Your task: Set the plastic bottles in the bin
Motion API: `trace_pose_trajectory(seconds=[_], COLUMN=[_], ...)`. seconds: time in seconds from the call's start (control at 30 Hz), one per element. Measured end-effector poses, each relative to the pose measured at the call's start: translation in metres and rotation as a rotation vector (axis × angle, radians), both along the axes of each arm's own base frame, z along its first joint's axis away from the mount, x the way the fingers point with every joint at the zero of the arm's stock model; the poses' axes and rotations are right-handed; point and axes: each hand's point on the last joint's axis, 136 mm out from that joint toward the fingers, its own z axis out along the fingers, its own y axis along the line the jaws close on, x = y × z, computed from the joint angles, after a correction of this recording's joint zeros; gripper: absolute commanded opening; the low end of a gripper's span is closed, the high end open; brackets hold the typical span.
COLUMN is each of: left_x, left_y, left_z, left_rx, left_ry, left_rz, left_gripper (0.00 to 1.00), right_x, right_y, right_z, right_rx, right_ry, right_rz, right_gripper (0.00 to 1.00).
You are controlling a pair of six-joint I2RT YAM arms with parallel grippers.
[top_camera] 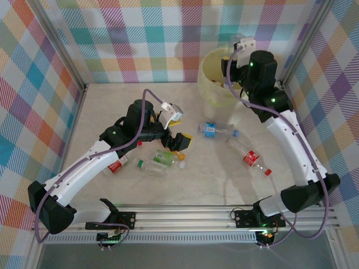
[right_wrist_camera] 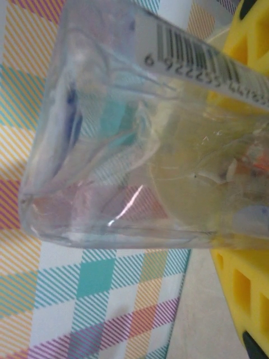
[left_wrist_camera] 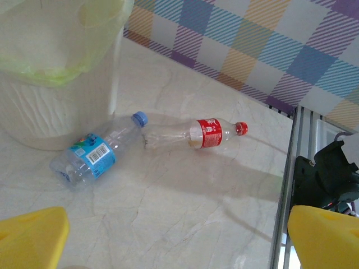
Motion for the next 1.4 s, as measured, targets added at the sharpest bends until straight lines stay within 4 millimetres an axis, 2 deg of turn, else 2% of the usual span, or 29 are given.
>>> trace_pose_trajectory(seconds=[0.23, 0.57, 0.7, 1.07, 1.4], left_x=[0.0, -0.001, -0.002, -0.002, 0.0], left_y=[0.0, 0.0, 0.001, 0.001, 0.0], left_z=[-0.001, -0.01, -0.014, -0.017, -0.021], left_rx=[0.011, 0.043, 0.058, 0.064, 0.073], left_ry=[-0.013, -0.018, -0.007, -0.006, 0.001], left_rz=[-0.01, -0.028, -0.03, -0.032, -0.031], left_gripper=[1.0, 1.0, 1.0, 1.0, 1.0], right_x=[0.045, 0.09, 0.098, 0.104, 0.11], right_y=[-0.012, -0.008, -0.006, -0.002, 0.007], right_z=[-0.016, -0.046, -0.065, -0.137, -0.182], right_rx=[0.004, 0.016, 0.012, -0.001, 0.001], right_ry=[0.093, 0.267, 0.341, 0.558, 0.675], right_rz=[-0.025, -0.013, -0.02, -0.023, -0.001], right_gripper=[0.52, 0.49, 0.48, 0.48, 0.52])
